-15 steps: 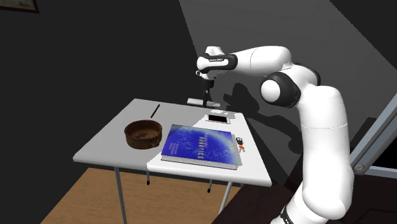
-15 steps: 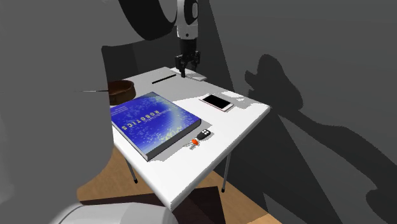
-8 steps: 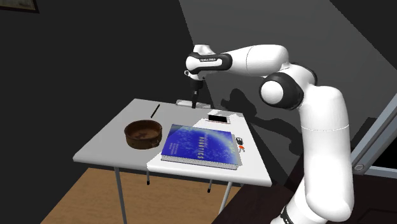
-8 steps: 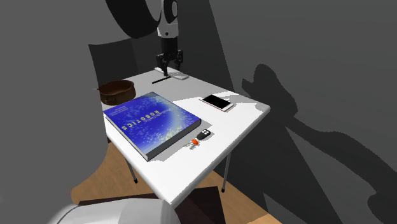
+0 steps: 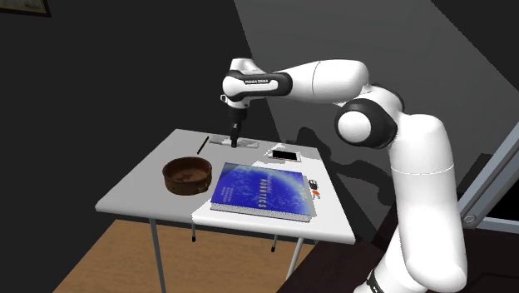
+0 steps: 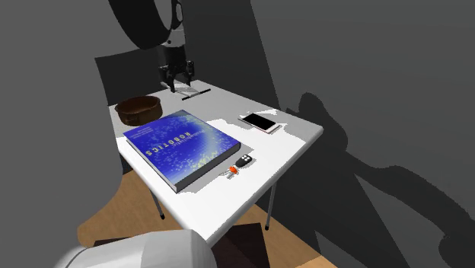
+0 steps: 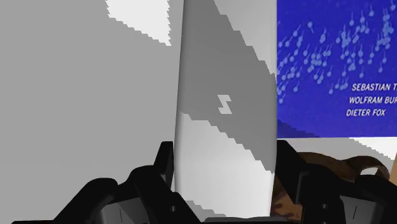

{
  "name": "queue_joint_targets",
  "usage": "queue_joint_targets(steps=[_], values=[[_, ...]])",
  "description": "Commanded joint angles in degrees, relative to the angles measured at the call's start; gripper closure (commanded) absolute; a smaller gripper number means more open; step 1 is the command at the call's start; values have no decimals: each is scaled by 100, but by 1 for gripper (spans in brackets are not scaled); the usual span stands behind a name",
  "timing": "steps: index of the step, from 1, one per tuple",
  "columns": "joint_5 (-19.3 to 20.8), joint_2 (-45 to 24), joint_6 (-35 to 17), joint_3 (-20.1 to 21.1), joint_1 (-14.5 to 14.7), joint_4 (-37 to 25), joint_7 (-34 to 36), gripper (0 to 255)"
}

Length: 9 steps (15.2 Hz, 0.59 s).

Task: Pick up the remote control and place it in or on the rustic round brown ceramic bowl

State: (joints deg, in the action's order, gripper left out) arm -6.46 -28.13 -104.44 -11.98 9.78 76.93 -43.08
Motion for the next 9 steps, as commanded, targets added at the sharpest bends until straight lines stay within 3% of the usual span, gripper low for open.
queue_joint_targets(steps=[1,9], values=[[3,-190,161,68,151,-363,255,255],[19,-970,647,285,698,-1655,1117,255]])
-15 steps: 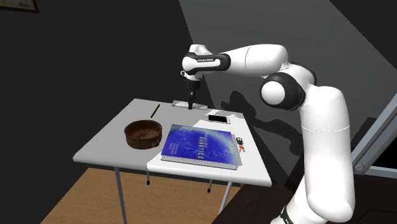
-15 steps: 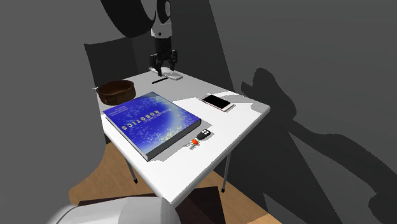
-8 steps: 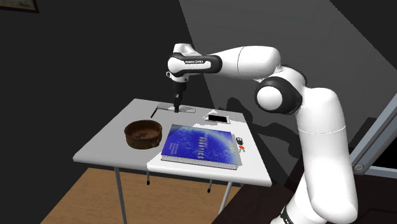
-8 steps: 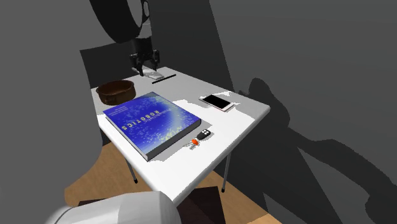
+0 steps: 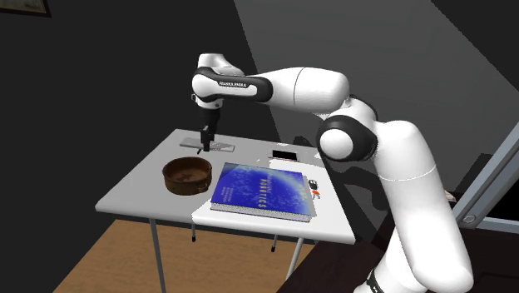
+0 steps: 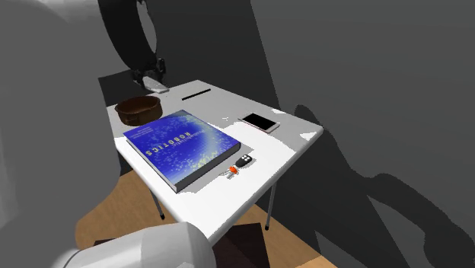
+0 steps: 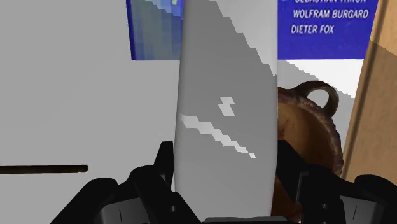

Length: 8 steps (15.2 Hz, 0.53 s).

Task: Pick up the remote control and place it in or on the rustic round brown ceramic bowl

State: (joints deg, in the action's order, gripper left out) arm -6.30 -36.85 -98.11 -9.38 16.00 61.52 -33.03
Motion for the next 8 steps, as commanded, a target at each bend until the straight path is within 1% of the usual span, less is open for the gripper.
queue_joint_targets(steps=[1,4,5,8], values=[[2,-247,114,50,136,-366,218,255],[-9,-839,530,124,295,-1384,536,255],[-19,-1259,845,162,341,-2126,687,255],[-11,-1073,469,151,387,-1560,664,255]])
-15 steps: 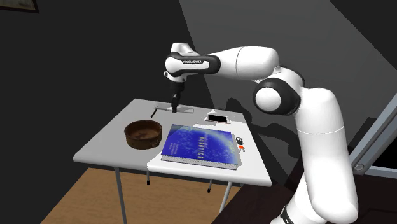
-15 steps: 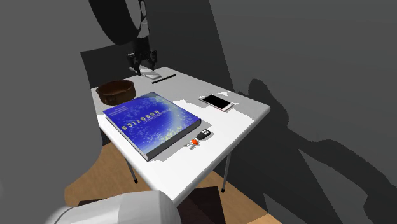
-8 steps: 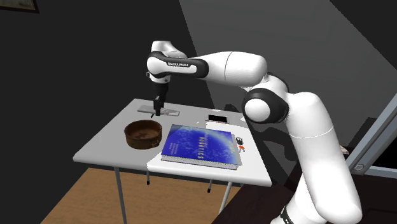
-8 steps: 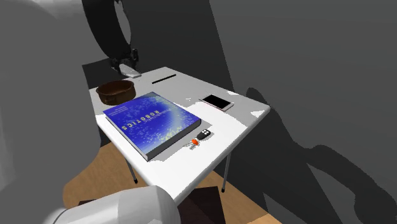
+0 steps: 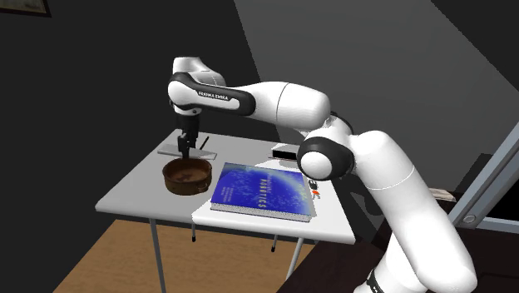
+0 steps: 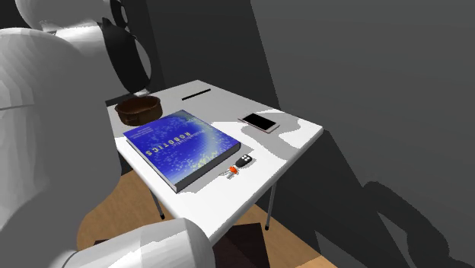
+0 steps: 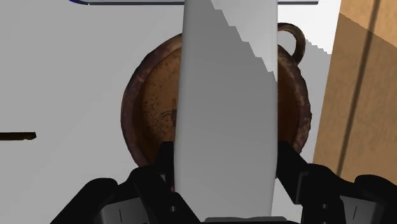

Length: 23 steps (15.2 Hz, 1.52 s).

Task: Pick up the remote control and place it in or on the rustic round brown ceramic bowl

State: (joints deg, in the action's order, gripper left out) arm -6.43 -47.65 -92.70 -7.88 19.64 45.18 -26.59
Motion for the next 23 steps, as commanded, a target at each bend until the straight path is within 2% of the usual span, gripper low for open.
queue_joint_targets(steps=[1,11,19,20,23], values=[[2,41,-174,-1,34,211,14,255],[-3,166,-1017,-5,101,1185,-29,255],[-3,166,-1017,-5,101,1185,-29,255],[-3,168,-1017,-5,101,1186,-29,0],[-3,167,-1017,-5,101,1185,-29,0]])
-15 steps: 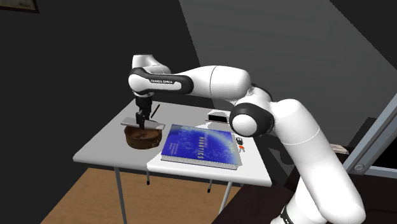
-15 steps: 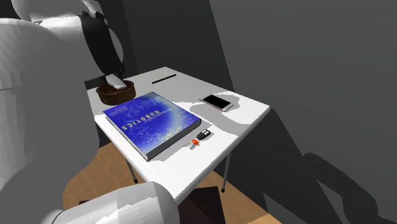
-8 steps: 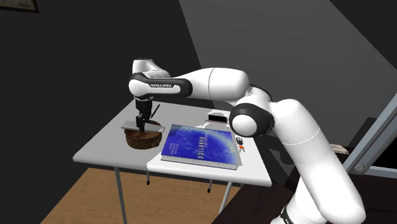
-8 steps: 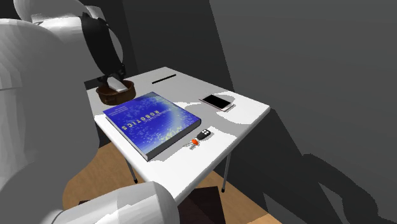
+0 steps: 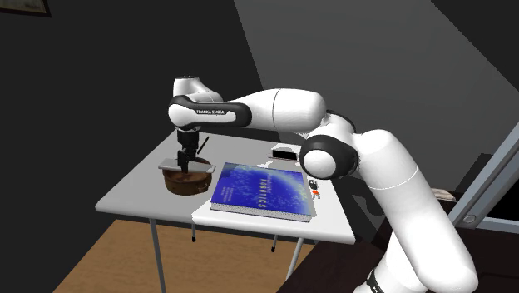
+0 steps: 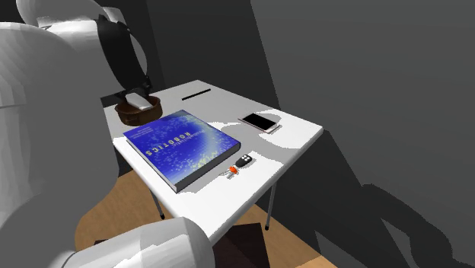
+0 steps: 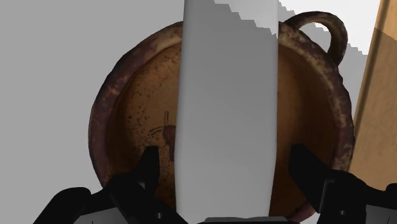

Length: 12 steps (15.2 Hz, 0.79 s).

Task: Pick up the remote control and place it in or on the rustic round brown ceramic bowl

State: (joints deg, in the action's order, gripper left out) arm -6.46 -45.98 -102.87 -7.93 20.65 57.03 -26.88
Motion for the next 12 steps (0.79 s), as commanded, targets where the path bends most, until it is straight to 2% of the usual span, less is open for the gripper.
queue_joint_targets(steps=[1,2,6,12], values=[[0,0,0,0,0,0,0,0],[0,0,0,0,0,0,0,0],[5,-109,809,2,-67,-922,37,0],[5,-109,809,2,-67,-923,37,0]])
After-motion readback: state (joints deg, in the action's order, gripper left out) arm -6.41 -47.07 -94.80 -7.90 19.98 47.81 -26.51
